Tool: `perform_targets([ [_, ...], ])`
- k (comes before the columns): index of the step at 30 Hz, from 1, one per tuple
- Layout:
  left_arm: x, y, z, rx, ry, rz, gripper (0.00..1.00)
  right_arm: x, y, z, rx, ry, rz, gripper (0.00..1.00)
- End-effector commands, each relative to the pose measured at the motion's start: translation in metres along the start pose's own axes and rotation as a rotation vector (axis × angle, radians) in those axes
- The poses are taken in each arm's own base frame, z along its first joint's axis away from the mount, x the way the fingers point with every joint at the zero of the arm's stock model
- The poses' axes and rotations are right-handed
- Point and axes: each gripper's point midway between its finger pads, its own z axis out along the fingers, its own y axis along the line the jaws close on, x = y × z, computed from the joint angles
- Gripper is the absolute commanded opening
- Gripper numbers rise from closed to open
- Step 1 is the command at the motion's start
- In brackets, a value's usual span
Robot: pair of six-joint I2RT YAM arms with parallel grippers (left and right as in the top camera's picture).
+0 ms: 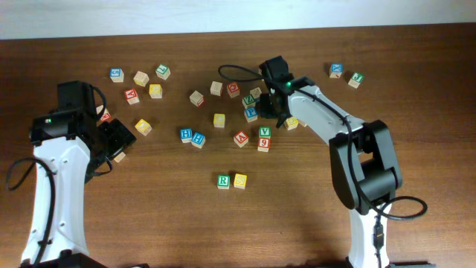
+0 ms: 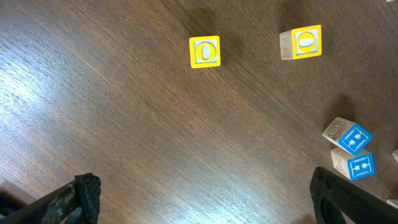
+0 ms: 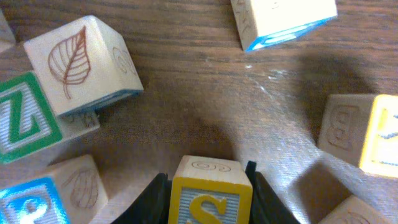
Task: Spell out RSS
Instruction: 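Close the right gripper on the yellow S block and lift it, then carry the yellow S block forward and lower it right of the first S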
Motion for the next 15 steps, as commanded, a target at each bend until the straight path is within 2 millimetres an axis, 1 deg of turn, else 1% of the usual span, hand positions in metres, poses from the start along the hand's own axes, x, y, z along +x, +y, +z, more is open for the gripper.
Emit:
perform_targets([
  [1, 0.001, -0.001, 0.0, 0.006, 0.003, 0.016, 0.99, -0.034, 0.009, -0.06, -0.021, -0.092, 0.008, 0.24],
  [3, 0.001, -0.001, 0.0, 0.006, 0.003, 0.016, 0.99, -0.04, 0.008, -0.092, -0.027, -0.097, 0.008, 0.24],
  [4, 0.001, -0.001, 0.0, 0.006, 0.003, 0.016, 0.99, -0.038, 0.007, -0.123, -0.039, -0.09, 0.007, 0.24],
  [5, 0.001, -0.001, 0.0, 0.006, 0.003, 0.016, 0.99, -0.031, 0.009, -0.144, -0.065, -0.069, 0.005, 0.24],
  [6, 0.001, -0.001, 0.0, 0.006, 0.003, 0.016, 0.99, -0.019, 0.012, -0.16, -0.108, -0.029, 0.001, 0.24],
  [7, 0.001, -0.001, 0.0, 0.006, 0.003, 0.016, 0.99, -0.008, 0.015, -0.17, -0.139, 0.008, -0.001, 0.24],
  [8, 0.001, -0.001, 0.0, 0.006, 0.003, 0.016, 0.99, 0.01, 0.016, -0.181, -0.166, 0.068, -0.003, 0.24],
  [9, 0.001, -0.001, 0.0, 0.006, 0.003, 0.016, 0.99, 0.024, 0.014, -0.184, -0.156, 0.118, -0.009, 0.24],
  [10, 0.001, -0.001, 0.0, 0.006, 0.003, 0.016, 0.99, 0.035, 0.011, -0.184, -0.127, 0.159, -0.019, 0.24],
  [12, 0.001, -0.001, 0.0, 0.006, 0.003, 0.016, 0.99, 0.058, 0.012, -0.174, -0.097, 0.234, -0.044, 0.24],
  [13, 0.001, -0.001, 0.0, 0.006, 0.003, 0.016, 0.99, 0.078, 0.016, -0.166, -0.088, 0.293, -0.068, 0.24],
  [14, 0.001, -0.001, 0.0, 0.006, 0.003, 0.016, 0.99, 0.091, 0.02, -0.161, -0.086, 0.327, -0.083, 0.24],
  [15, 0.001, -0.001, 0.0, 0.006, 0.003, 0.016, 0.99, 0.108, 0.023, -0.154, -0.072, 0.368, -0.098, 0.24],
])
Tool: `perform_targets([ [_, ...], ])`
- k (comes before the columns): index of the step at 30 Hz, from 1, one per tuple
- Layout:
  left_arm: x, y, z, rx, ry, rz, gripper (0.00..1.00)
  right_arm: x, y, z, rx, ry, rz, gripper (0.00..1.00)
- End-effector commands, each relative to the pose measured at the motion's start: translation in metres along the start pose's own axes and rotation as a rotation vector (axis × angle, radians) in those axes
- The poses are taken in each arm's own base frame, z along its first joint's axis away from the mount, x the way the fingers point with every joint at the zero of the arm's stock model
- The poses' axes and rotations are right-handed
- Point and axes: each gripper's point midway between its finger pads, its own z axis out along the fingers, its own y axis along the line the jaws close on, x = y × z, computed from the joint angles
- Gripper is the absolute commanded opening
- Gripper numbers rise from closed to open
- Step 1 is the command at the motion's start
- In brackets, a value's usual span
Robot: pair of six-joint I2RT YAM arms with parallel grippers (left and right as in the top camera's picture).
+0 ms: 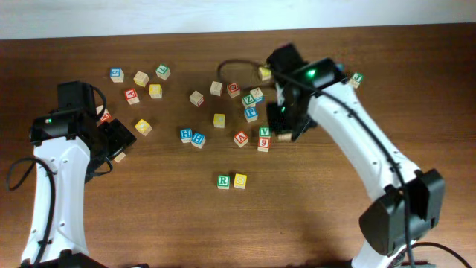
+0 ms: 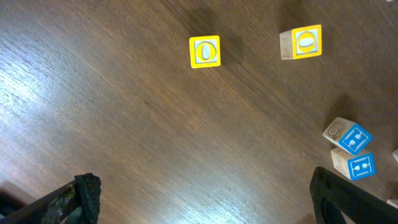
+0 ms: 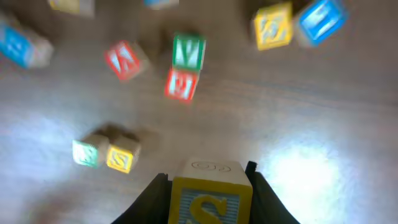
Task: Spell out RSS
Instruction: 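Carry the yellow S block forward and lower it right of the first S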
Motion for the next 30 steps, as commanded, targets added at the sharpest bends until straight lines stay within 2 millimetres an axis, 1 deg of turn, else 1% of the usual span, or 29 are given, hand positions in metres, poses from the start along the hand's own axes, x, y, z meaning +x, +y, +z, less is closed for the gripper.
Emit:
perform_targets([
  [1, 0.0, -0.001, -0.001, 0.007, 0.001, 0.015, 0.99, 0.038, 0.015, 0.033, 0.017, 0.119, -0.022, 0.24],
  [3, 0.001, -0.001, -0.001, 0.007, 0.002, 0.015, 0.99, 0.056, 0.027, 0.06, 0.027, 0.144, -0.039, 0.24],
  [4, 0.001, -0.001, -0.001, 0.007, 0.002, 0.015, 0.99, 0.064, 0.031, 0.073, 0.033, 0.148, 0.017, 0.24],
  [6, 0.001, -0.001, -0.001, 0.007, 0.002, 0.015, 0.99, 0.071, 0.04, 0.097, 0.024, 0.125, 0.062, 0.24],
  [8, 0.001, -0.001, -0.001, 0.007, 0.002, 0.015, 0.99, 0.076, 0.045, 0.113, 0.018, 0.105, 0.102, 0.24],
  [9, 0.001, -0.001, -0.001, 0.007, 0.002, 0.015, 0.99, 0.078, 0.045, 0.123, 0.017, 0.092, 0.136, 0.24],
  [10, 0.001, -0.001, -0.001, 0.007, 0.002, 0.015, 0.99, 0.08, 0.043, 0.127, 0.019, 0.092, 0.164, 0.24],
  [12, 0.001, -0.001, -0.001, 0.007, 0.002, 0.015, 0.99, 0.084, 0.044, 0.135, 0.008, 0.1, 0.168, 0.24],
  [14, 0.001, -0.001, -0.001, 0.007, 0.002, 0.016, 0.99, 0.086, 0.049, 0.141, -0.006, 0.091, 0.158, 0.24],
  [18, 0.001, -0.001, -0.001, 0.007, 0.002, 0.015, 0.99, 0.082, 0.073, 0.144, -0.05, 0.035, 0.101, 0.24],
  [23, 0.001, -0.001, -0.001, 0.007, 0.002, 0.016, 0.99, 0.074, 0.065, 0.144, 0.011, -0.025, 0.071, 0.25],
  [25, 0.001, -0.001, -0.001, 0.007, 0.002, 0.015, 0.99, 0.071, 0.066, 0.144, 0.008, -0.039, 0.03, 0.25],
  [27, 0.001, -0.001, -0.001, 0.007, 0.002, 0.015, 0.99, 0.067, 0.069, 0.144, -0.004, -0.055, 0.026, 0.26],
  [30, 0.001, -0.001, -0.001, 0.007, 0.002, 0.015, 0.99, 0.067, 0.069, 0.144, -0.004, -0.054, 0.026, 0.25],
])
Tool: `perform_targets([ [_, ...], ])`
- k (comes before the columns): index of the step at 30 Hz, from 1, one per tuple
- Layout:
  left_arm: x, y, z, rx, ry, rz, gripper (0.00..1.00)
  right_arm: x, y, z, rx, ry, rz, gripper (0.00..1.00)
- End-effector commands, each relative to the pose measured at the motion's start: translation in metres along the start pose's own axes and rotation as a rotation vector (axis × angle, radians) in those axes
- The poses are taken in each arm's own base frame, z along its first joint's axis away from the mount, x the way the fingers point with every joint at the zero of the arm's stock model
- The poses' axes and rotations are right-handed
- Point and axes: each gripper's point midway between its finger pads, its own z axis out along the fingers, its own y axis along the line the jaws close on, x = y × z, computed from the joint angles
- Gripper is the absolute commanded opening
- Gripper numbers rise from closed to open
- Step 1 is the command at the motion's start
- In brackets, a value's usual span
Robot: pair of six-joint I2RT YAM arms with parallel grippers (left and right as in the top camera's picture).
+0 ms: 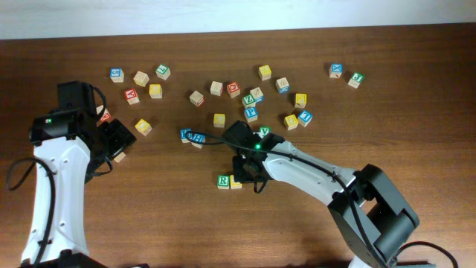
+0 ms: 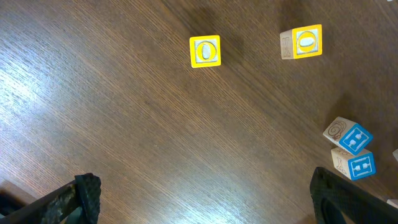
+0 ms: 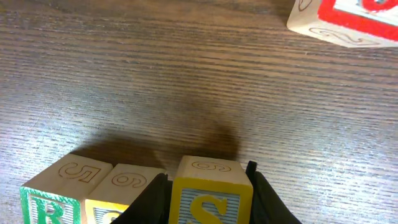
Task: Spell out RSS
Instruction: 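Carry the yellow S block forward and lower it right of the first S, then open the right gripper and lift it away from the blocks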
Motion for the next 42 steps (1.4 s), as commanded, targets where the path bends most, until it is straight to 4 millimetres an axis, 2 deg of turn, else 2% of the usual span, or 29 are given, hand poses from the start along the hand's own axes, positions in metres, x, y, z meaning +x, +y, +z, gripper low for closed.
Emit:
perform_targets([
  [1, 0.001, -0.001, -0.001, 0.007, 0.002, 0.015, 0.99, 0.003, -0.003, 0.003, 0.022, 0.004, -0.016, 0.26],
  [3, 0.001, -0.001, -0.001, 0.007, 0.002, 0.015, 0.99, 0.005, -0.005, 0.003, 0.03, 0.014, -0.016, 0.32],
  [7, 0.001, -0.001, -0.001, 0.007, 0.002, 0.015, 0.99, 0.011, -0.004, 0.012, 0.024, 0.051, -0.038, 0.34],
  [10, 0.001, -0.001, -0.001, 0.007, 0.002, 0.015, 0.99, 0.01, -0.003, 0.012, 0.017, 0.045, -0.037, 0.34],
  [12, 0.001, -0.001, -0.001, 0.007, 0.002, 0.015, 0.99, 0.013, 0.001, 0.012, -0.007, 0.063, -0.034, 0.28],
  [17, 0.001, -0.001, -0.001, 0.007, 0.002, 0.015, 0.99, 0.013, 0.002, 0.012, -0.011, 0.065, 0.018, 0.28],
  [18, 0.001, -0.001, -0.001, 0.007, 0.002, 0.015, 0.99, 0.013, 0.003, 0.012, -0.011, 0.065, 0.017, 0.29],
  [19, 0.001, -0.001, -0.001, 0.007, 0.002, 0.015, 0.99, 0.012, 0.003, 0.012, -0.011, 0.063, 0.017, 0.4],
  [20, 0.001, -0.001, -0.001, 0.007, 0.002, 0.015, 0.99, 0.012, 0.002, 0.012, -0.008, 0.062, 0.017, 0.45],
  [21, 0.001, -0.001, -0.001, 0.007, 0.002, 0.016, 0.99, 0.011, 0.002, 0.01, -0.005, 0.065, 0.019, 0.46],
  [26, 0.001, -0.001, -0.001, 0.007, 0.002, 0.016, 0.99, -0.006, 0.002, -0.015, 0.053, 0.033, 0.013, 0.46],
  [29, 0.001, -0.001, -0.001, 0.007, 0.002, 0.015, 0.99, -0.018, 0.008, -0.034, 0.05, 0.01, -0.011, 0.46],
  [32, 0.001, -0.001, -0.001, 0.007, 0.002, 0.015, 0.99, -0.028, 0.015, -0.067, 0.04, -0.013, -0.036, 0.47],
  [34, 0.001, -0.001, -0.001, 0.007, 0.002, 0.015, 0.99, -0.032, 0.002, -0.087, 0.08, 0.002, -0.011, 0.47],
  [37, 0.001, -0.001, -0.001, 0.007, 0.002, 0.015, 0.99, -0.037, -0.058, -0.093, 0.175, 0.082, 0.123, 0.52],
  [39, 0.001, -0.001, -0.001, 0.007, 0.002, 0.015, 0.99, -0.038, -0.093, -0.096, 0.209, 0.127, 0.21, 0.68],
  [41, 0.001, -0.001, -0.001, 0.007, 0.002, 0.015, 0.99, -0.032, -0.105, -0.095, 0.225, 0.165, 0.209, 0.74],
  [42, 0.001, -0.001, -0.001, 0.007, 0.002, 0.015, 0.99, -0.023, -0.109, -0.088, 0.234, 0.193, 0.207, 0.84],
])
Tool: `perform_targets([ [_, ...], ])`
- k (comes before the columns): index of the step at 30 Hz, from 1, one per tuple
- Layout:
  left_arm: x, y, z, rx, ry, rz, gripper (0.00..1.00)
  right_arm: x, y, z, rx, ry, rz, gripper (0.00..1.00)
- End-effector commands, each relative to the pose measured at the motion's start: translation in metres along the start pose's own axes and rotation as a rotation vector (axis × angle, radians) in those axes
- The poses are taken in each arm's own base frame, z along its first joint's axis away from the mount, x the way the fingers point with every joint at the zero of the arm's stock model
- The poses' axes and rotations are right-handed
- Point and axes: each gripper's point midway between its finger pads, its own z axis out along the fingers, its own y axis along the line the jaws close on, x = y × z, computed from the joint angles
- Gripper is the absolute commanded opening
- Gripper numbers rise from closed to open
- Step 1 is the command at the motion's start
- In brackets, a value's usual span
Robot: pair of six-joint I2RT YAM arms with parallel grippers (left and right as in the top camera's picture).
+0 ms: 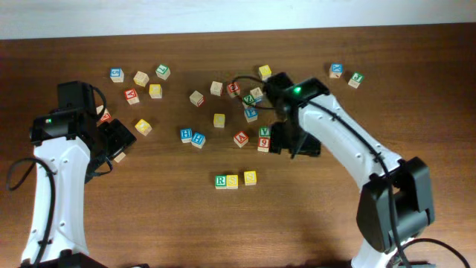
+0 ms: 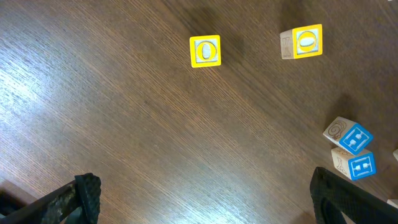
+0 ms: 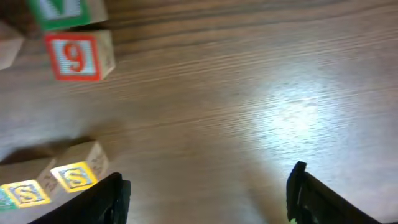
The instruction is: Spell out RSS
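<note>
In the overhead view a green R block (image 1: 221,181), a yellow S block (image 1: 233,181) and a second yellow S block (image 1: 250,177) stand in a row at the table's front middle. The last one sits slightly apart and a little further back. My right gripper (image 1: 292,141) hangs open to the upper right of the row. In its wrist view (image 3: 208,199) nothing lies between the fingers, and both S blocks (image 3: 76,176) (image 3: 25,191) show at the lower left. My left gripper (image 1: 115,141) (image 2: 205,205) is open over bare wood at the far left.
Several loose letter blocks are scattered across the back of the table (image 1: 416,89). A red 9 block (image 3: 78,57) under a green V block (image 1: 264,132) lies close to my right gripper. Two yellow O blocks (image 2: 204,51) (image 2: 306,42) and two blue blocks (image 2: 354,138) lie ahead of my left gripper.
My right gripper was shut on the yellow S block, low beside the R and S blocks. Now that block stands on the table to their right, and the gripper is open and further back right.
My right gripper was shut on a yellow S block among the loose blocks at the back. Then it held the block higher, nearer the middle of the table. Later it was low beside the R and S pair, and now the block stands there released. My left arm stayed still.
</note>
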Motion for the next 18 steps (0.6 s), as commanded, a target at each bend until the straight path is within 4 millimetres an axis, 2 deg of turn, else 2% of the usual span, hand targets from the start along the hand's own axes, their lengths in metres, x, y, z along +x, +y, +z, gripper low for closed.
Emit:
perform_targets([
  [1, 0.0, -0.002, -0.001, 0.011, 0.002, 0.015, 0.99, 0.014, -0.005, 0.011, 0.016, 0.032, -0.019, 0.85],
  [4, 0.0, -0.005, -0.001, 0.025, 0.003, 0.002, 0.99, 0.026, -0.005, 0.031, 0.027, 0.06, -0.038, 0.86],
  [5, 0.021, -0.021, -0.004, 0.128, 0.11, -0.003, 0.99, 0.027, -0.006, 0.033, 0.028, 0.062, -0.067, 0.87],
  [7, 0.036, -0.038, -0.007, 0.225, 0.191, 0.016, 0.99, 0.025, -0.004, 0.033, 0.022, 0.054, -0.066, 0.87],
  [8, 0.041, -0.042, -0.006, 0.235, 0.208, 0.036, 0.99, 0.025, -0.004, 0.033, 0.02, 0.051, -0.066, 0.87],
  [11, 0.095, -0.059, 0.009, 0.2, 0.312, 0.264, 0.99, 0.024, -0.004, 0.033, 0.019, 0.051, -0.074, 0.87],
  [12, 0.108, -0.066, 0.018, 0.191, 0.312, 0.323, 0.92, 0.025, -0.004, 0.033, 0.018, 0.051, -0.089, 0.86],
  [13, 0.114, -0.071, 0.028, 0.167, 0.272, 0.378, 0.79, 0.025, -0.004, 0.033, 0.019, 0.052, -0.092, 0.86],
  [14, 0.113, -0.07, 0.043, 0.102, 0.192, 0.438, 0.56, 0.024, -0.004, 0.033, 0.018, 0.051, -0.092, 0.84],
  [15, 0.115, -0.069, 0.051, 0.075, 0.166, 0.464, 0.37, 0.024, -0.004, 0.033, 0.018, 0.051, -0.092, 0.84],
  [16, 0.121, -0.072, 0.057, 0.084, 0.162, 0.483, 0.08, 0.024, -0.004, 0.033, 0.018, 0.051, -0.092, 0.84],
  [17, 0.129, -0.081, 0.065, 0.112, 0.146, 0.511, 0.0, 0.023, -0.003, 0.033, 0.014, 0.045, -0.091, 0.84],
  [18, 0.132, -0.089, 0.069, 0.135, 0.126, 0.53, 0.0, 0.023, -0.001, 0.034, 0.007, 0.044, -0.091, 0.83],
])
